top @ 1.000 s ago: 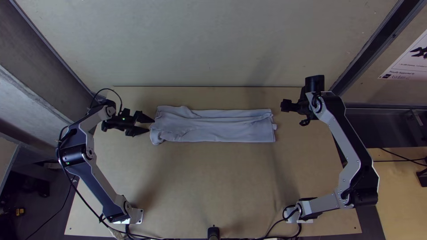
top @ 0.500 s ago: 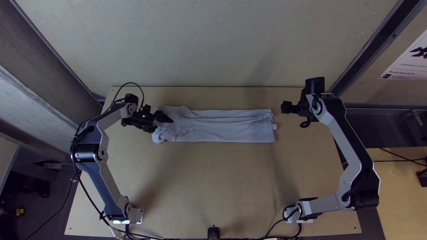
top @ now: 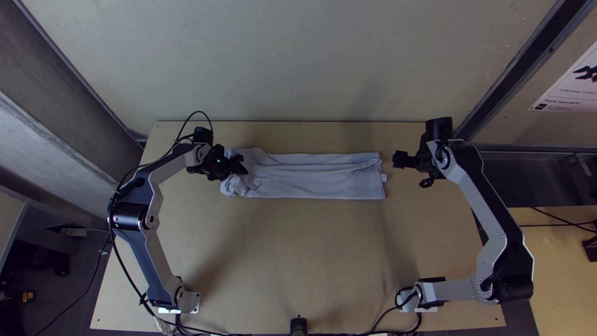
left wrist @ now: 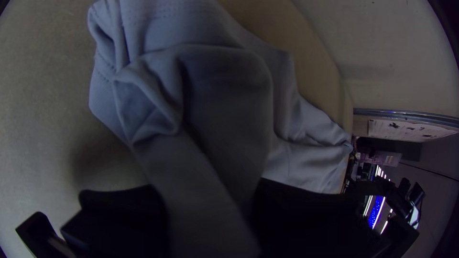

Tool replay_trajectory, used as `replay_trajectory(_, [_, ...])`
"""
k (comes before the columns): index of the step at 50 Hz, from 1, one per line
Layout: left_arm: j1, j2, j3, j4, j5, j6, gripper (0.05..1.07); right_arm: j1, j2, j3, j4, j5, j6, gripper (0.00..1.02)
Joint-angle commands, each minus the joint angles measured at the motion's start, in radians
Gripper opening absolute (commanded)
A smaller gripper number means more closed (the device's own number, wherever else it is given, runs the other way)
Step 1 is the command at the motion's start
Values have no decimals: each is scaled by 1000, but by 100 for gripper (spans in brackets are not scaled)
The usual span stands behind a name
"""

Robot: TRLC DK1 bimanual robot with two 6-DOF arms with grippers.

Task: Fold the t-shirt

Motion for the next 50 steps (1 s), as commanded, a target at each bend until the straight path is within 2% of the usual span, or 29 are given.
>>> replay_trajectory(1, [-4,25,-64,9,-106,-19,8,7,-41,-31,8,-2,22,99])
replay_trajectory(6, [11,-30,-77,6,-183,2,8,8,-55,-45,22,-2,32,99])
replay_trajectory(12, [52,-94,-90,-12,-239,79,8,8,-66,-69,42,-4,50,99])
replay_trajectory(38, [431,-142,89,-193,-423,533,8,62,-79,-97,110,-4,113,99])
replay_trajectory(50, [517,-151,157,-216,-500,665,8,64,-75,-101,117,-4,127,99])
